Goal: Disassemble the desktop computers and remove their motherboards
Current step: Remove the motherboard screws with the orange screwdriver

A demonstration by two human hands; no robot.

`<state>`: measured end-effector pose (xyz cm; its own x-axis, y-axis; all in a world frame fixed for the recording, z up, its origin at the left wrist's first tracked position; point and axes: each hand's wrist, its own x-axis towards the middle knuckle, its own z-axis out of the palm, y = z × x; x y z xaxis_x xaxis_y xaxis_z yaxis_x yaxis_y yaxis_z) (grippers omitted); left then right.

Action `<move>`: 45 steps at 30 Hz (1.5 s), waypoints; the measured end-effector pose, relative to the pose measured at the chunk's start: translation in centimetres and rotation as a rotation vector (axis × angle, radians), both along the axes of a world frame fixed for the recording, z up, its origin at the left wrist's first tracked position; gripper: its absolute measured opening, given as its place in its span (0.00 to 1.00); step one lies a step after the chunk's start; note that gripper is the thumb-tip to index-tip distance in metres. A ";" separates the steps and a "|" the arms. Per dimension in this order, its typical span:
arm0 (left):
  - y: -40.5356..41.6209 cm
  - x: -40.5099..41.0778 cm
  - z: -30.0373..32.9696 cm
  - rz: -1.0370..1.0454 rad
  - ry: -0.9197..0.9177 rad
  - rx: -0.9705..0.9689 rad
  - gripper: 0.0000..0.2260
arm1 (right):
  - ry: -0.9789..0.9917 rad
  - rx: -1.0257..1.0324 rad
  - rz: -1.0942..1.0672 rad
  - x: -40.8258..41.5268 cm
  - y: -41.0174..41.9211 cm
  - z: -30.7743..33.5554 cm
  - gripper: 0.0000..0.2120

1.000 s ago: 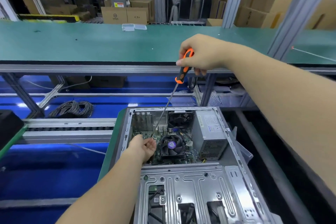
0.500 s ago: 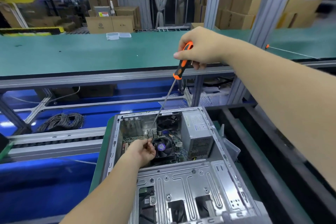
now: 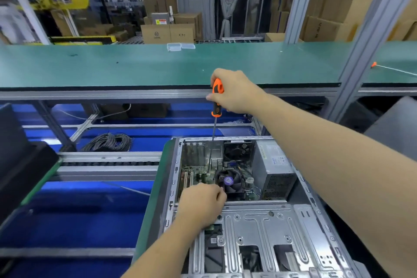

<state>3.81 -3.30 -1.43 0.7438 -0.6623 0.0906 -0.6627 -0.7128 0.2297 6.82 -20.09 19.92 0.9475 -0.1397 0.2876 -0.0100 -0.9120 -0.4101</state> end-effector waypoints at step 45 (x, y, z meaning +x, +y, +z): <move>0.4 0.2 -1.0 0.086 0.010 -0.141 0.18 | 0.140 -0.237 -0.062 5.4 4.7 -3.1 0.17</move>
<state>4.03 -2.94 -2.43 0.7987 -0.5771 0.1705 -0.5976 -0.7274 0.3374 12.20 -15.36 16.86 0.9720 -0.1433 0.1864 -0.1106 -0.9782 -0.1757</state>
